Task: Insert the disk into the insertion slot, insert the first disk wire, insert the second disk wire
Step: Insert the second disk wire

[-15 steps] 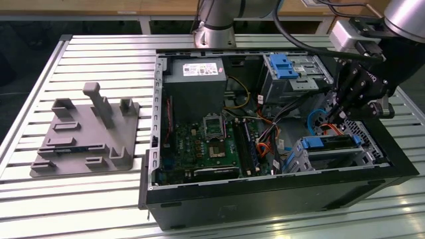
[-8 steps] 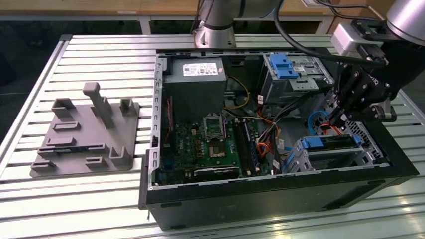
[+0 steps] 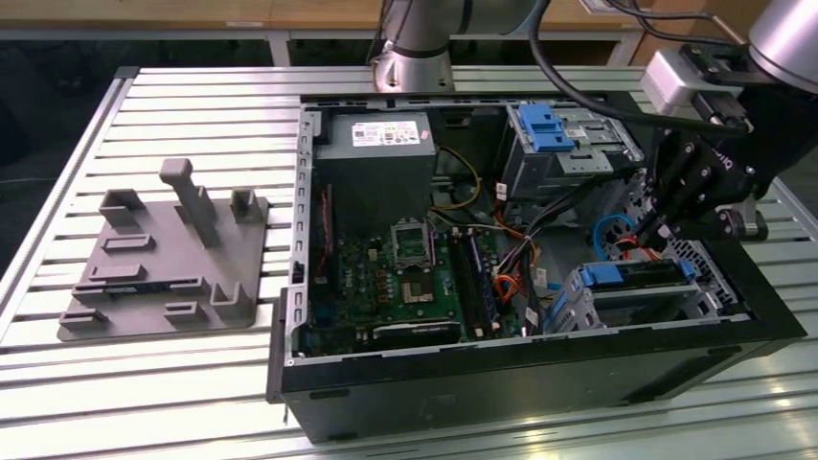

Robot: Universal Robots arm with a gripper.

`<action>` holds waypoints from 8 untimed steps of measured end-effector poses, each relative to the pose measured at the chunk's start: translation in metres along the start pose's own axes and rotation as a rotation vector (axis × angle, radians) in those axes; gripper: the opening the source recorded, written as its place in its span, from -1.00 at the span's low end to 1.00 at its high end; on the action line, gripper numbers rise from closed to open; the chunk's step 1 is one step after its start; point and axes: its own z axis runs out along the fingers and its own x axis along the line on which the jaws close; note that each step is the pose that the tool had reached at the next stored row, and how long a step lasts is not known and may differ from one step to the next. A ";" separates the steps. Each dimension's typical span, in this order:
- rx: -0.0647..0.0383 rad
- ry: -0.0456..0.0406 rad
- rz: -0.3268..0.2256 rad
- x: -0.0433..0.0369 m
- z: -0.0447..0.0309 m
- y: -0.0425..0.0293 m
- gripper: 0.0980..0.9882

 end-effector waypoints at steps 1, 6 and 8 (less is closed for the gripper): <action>0.000 -0.0011 0.000 0.0002 0.0000 -0.0001 -0.87; 0.000 -0.0039 0.000 0.0015 0.0005 -0.0003 -0.87; 0.000 -0.0039 0.000 0.0028 0.0008 -0.0005 -0.87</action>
